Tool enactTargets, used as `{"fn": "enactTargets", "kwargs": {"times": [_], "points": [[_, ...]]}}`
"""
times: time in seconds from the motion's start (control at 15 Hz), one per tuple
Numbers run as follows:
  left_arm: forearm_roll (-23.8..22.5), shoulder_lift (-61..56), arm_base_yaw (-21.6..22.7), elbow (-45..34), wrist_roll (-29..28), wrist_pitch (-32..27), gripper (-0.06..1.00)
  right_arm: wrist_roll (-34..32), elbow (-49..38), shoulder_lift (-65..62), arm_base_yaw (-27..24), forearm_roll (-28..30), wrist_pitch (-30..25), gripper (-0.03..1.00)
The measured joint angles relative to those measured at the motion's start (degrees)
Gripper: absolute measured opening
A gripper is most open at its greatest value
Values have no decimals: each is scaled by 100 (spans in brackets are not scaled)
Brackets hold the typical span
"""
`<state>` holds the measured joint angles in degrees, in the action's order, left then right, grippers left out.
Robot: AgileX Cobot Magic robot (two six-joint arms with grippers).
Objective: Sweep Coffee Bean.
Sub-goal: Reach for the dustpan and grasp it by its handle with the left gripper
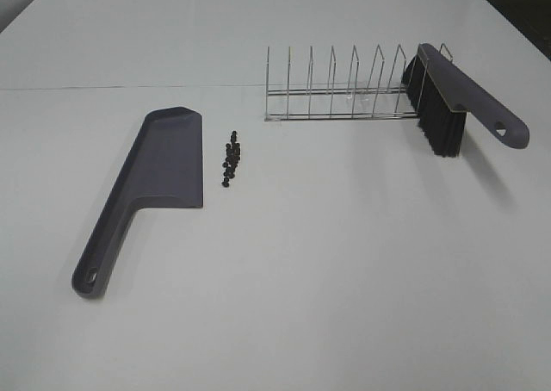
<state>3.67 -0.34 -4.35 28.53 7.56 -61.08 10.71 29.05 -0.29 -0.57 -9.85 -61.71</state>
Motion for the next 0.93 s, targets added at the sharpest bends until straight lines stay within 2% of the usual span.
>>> {"fn": "enactTargets", "kwargs": {"times": [0.93], "points": [[0, 0, 0, 0, 0, 0, 57, 0, 0, 0, 0, 0, 0, 74]]}}
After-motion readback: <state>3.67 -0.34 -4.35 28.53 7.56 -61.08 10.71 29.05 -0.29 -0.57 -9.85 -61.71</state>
